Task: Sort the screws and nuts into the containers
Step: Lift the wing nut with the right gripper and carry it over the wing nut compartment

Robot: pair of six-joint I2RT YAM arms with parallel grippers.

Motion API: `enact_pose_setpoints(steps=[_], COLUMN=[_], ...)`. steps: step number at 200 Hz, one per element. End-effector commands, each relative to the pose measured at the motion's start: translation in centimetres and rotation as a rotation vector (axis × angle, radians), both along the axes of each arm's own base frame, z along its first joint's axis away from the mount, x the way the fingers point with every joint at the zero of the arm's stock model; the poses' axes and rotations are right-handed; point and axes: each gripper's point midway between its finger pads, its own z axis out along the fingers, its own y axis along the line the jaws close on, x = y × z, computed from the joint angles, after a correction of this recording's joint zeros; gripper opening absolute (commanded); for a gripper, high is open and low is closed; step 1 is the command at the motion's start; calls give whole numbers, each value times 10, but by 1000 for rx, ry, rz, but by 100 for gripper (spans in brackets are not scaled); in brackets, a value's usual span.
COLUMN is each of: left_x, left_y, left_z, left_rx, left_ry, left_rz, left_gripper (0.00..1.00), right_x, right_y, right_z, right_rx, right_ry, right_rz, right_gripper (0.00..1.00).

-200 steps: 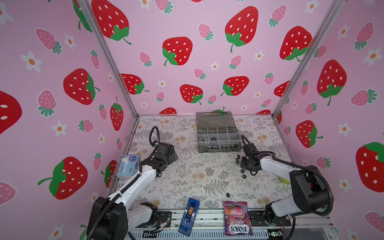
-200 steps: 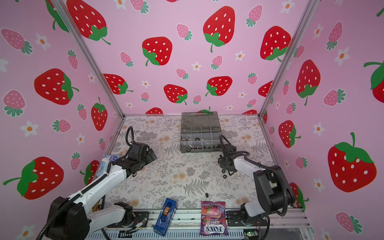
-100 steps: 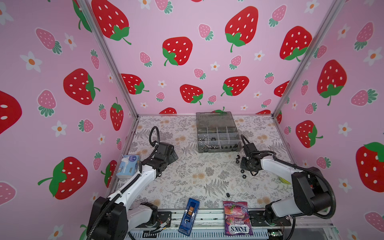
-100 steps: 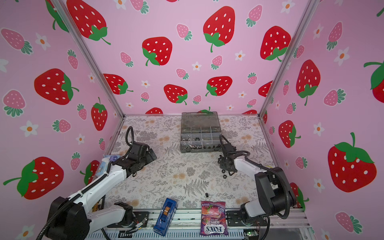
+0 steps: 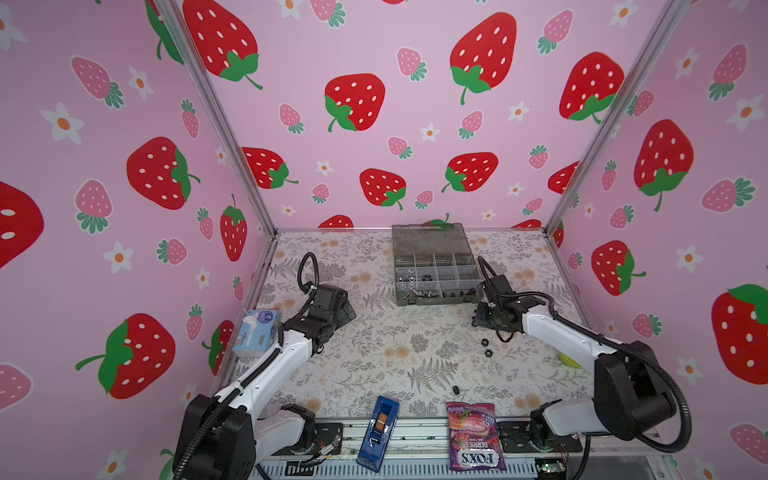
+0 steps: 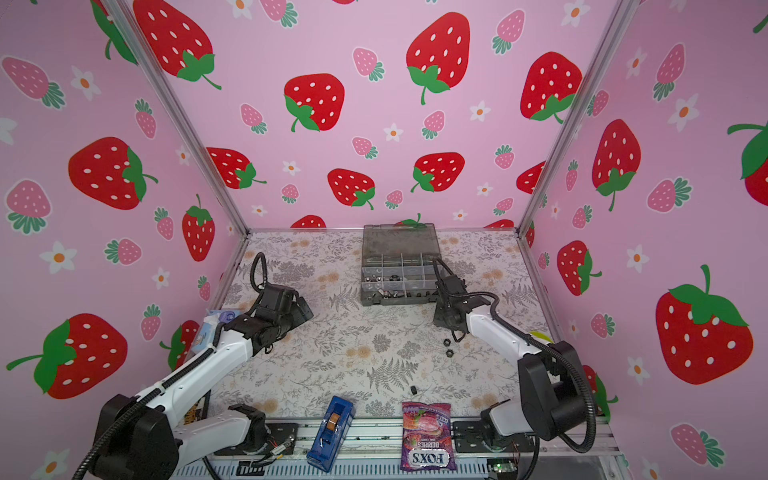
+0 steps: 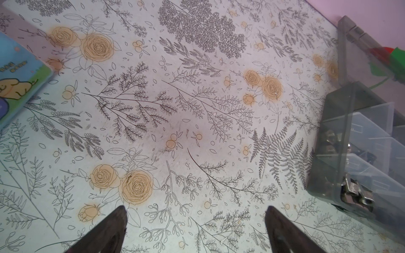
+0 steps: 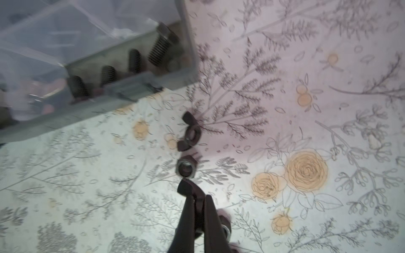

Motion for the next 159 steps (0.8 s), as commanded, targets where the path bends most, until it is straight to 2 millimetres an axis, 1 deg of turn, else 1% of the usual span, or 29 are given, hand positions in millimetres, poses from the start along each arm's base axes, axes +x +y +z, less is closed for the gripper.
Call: enact_pose_setpoints(steps=[1,32,64,85,111,117,159], left_x=[7,8,9,9,9,10,8], left_y=[4,3,0,-1,-1,-2,-1], left_z=[15,15,13,12,13,14,13], left_rx=[3,-1,-12,-15,-15,-17,-19], left_ry=[-38,-39,-47,-48,-51,-52,-50], left_rz=[25,24,14,10,3,4,3], left_gripper=[99,99,99,99,99,99,99], right_x=[16,44,75,93,113,121,146], right_y=[26,71,116,139,160,167,187], right_z=[29,53,65,60,52,53,37], right_rx=[43,68,66,49,45,53,34], right_ry=[-80,-154,-215,-224,-224,-245,-240], right_rz=[71,186,282,323,361,366,391], right_gripper=[0,0,0,0,0,0,0])
